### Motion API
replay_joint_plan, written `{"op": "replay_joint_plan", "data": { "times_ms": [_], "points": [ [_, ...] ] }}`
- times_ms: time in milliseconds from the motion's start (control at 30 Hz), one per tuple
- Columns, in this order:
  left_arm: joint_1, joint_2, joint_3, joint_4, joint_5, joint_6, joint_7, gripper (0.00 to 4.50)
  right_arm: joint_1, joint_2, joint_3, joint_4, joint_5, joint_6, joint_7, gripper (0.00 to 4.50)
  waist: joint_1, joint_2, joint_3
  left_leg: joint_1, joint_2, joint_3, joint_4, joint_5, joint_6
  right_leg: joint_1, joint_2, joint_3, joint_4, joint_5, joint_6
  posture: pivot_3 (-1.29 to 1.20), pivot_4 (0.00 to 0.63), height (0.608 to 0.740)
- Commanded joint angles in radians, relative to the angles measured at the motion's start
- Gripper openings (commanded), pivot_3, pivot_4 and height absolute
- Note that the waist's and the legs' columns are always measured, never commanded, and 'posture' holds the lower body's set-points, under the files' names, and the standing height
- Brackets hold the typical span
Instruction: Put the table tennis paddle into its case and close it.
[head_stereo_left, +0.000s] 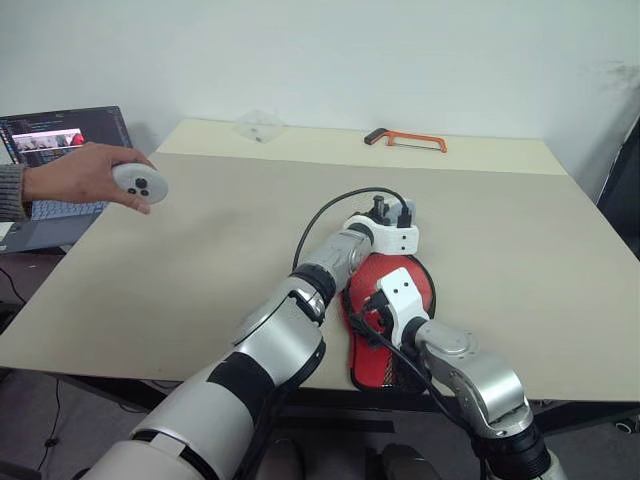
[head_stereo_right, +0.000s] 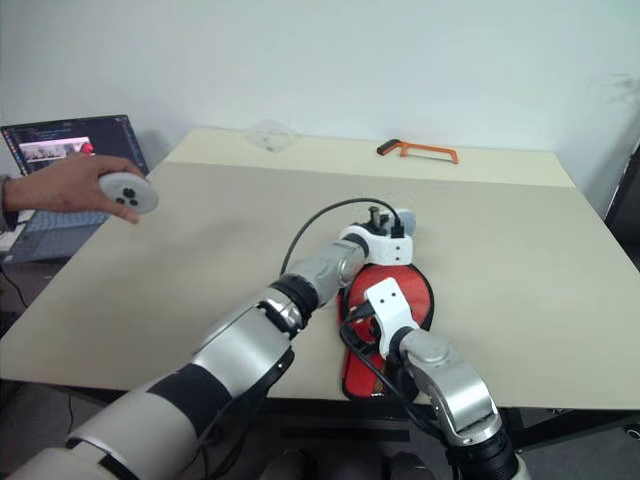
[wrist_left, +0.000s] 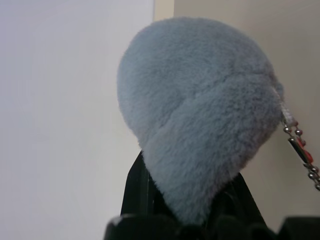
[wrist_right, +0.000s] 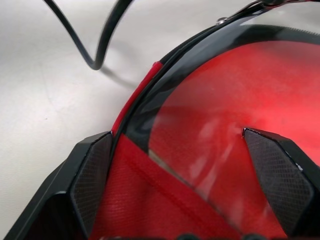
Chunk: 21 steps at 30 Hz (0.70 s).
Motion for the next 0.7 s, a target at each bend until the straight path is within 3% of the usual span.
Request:
{"op": "replay_joint_plan", "data": {
  "times_ms": [33,200,367,700],
  "points": [
    [-0.053,-0.015,-0.046,-0.03,0.046,-0.03,0.067,0.27,0.073,0.003,0.061,0.079,0.027,0.11,0.011,4.5,0.0,0.0,0.0,0.0,0.0,0.0,0.0,0.0,0.0,0.0,0.0,0.0,0.0,0.0,0.0,0.0,0.15,0.74],
    [-0.079,-0.009,-0.156,-0.029,0.154,-0.058,0.166,0.27,0.079,0.002,0.065,0.077,0.028,0.112,0.014,4.5,0.0,0.0,0.0,0.0,0.0,0.0,0.0,0.0,0.0,0.0,0.0,0.0,0.0,0.0,0.0,0.0,0.15,0.74],
    [-0.091,-0.016,-0.191,-0.025,0.187,-0.068,0.204,0.27,0.074,0.003,0.068,0.08,0.029,0.11,0.017,4.5,0.0,0.0,0.0,0.0,-0.001,0.0,0.0,-0.001,-0.002,0.0,-0.001,0.0,0.0,0.0,0.0,0.0,0.15,0.74],
    [-0.065,-0.001,-0.113,-0.022,0.114,-0.052,0.11,0.26,0.079,-0.009,0.073,0.084,0.032,0.103,0.029,4.5,0.0,0.0,0.0,0.0,-0.001,0.0,0.0,-0.002,-0.003,0.0,-0.001,0.0,0.0,0.0,0.0,0.0,0.15,0.74]
  ]
}}
